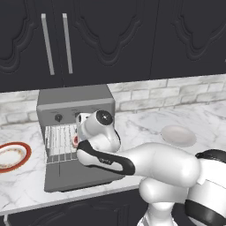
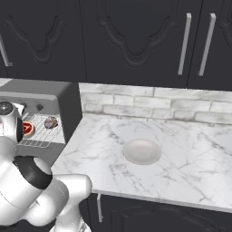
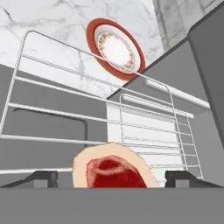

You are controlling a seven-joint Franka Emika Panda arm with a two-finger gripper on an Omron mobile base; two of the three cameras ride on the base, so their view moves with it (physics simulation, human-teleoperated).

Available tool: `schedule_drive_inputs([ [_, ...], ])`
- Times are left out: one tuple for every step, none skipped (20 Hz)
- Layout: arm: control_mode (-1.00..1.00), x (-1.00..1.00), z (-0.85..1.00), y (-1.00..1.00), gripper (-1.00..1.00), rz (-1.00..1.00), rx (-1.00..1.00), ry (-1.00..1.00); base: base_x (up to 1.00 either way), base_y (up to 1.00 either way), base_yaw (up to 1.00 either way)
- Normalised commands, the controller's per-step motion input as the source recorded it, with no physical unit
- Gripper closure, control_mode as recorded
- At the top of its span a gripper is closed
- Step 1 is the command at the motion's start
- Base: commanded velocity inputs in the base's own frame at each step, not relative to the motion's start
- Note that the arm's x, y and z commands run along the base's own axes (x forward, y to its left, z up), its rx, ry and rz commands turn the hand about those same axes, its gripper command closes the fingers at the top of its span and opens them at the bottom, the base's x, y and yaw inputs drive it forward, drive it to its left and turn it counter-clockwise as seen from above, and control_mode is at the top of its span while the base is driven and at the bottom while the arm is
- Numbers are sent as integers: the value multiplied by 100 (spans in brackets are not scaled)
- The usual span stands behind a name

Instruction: Open the toaster oven door. Place the bread on the bottom rack in the toaster oven and place the steak on the top rack.

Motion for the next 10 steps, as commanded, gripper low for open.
schedule_drive_inputs([
  [-100, -8, 25, 6, -100, 0, 0, -13, 0, 0, 0],
  [-100, -11, 30, 9, -100, 0, 0, -16, 0, 0, 0],
  [-100, -10, 27, 14, -100, 0, 0, -15, 0, 0, 0],
  [-100, 0, 26, 7, -100, 0, 0, -11, 0, 0, 0],
  [-100, -3, 27, 5, -100, 0, 0, -13, 0, 0, 0],
  [-100, -5, 31, 6, -100, 0, 0, -13, 0, 0, 0],
  [-100, -20, 33, 7, -100, 0, 0, -12, 0, 0, 0],
  [-100, -34, 28, 6, -100, -8, 0, -8, 0, 0, 0],
  [-100, -48, 18, 3, -100, -27, 0, -7, 0, 0, 0],
  [-100, -57, 2, 3, -100, -47, 0, -7, 0, 0, 0],
])
